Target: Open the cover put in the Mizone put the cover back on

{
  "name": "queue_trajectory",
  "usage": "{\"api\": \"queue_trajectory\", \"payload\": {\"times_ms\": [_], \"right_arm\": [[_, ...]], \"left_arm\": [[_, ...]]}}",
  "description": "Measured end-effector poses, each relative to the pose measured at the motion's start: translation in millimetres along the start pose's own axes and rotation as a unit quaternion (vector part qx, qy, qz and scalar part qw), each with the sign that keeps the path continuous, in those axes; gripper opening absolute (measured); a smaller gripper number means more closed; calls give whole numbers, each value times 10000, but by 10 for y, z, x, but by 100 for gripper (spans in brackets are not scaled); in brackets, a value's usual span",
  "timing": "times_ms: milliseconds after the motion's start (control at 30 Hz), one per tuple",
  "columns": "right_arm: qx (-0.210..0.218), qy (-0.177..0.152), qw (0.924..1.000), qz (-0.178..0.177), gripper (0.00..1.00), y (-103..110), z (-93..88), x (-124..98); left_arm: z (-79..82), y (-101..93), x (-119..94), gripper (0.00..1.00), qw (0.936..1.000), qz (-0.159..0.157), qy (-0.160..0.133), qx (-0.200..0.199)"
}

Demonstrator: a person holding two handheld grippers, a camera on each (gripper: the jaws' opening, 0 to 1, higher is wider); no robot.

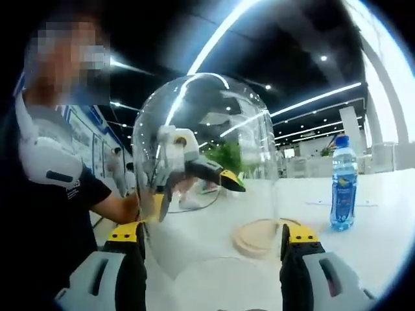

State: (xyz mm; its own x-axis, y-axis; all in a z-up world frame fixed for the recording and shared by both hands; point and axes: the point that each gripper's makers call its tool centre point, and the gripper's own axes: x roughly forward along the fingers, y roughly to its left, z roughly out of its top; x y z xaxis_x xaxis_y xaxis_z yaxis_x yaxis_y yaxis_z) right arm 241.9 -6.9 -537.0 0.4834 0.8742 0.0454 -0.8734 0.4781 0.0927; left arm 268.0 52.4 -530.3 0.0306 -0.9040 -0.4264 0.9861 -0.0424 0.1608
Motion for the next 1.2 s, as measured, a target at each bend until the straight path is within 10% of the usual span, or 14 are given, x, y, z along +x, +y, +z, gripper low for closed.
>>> {"api": "queue_trajectory", "payload": {"times_ms": [733, 1200], "right_arm": [[-72, -515, 9986, -31, 52, -32, 219, -337], [-32, -707, 9967, -397, 47, -223, 288, -499]], "left_arm": [[1, -41, -127, 64, 9988, 84, -461, -132], [-111, 163, -370, 63, 9954, 680, -626, -268]]}}
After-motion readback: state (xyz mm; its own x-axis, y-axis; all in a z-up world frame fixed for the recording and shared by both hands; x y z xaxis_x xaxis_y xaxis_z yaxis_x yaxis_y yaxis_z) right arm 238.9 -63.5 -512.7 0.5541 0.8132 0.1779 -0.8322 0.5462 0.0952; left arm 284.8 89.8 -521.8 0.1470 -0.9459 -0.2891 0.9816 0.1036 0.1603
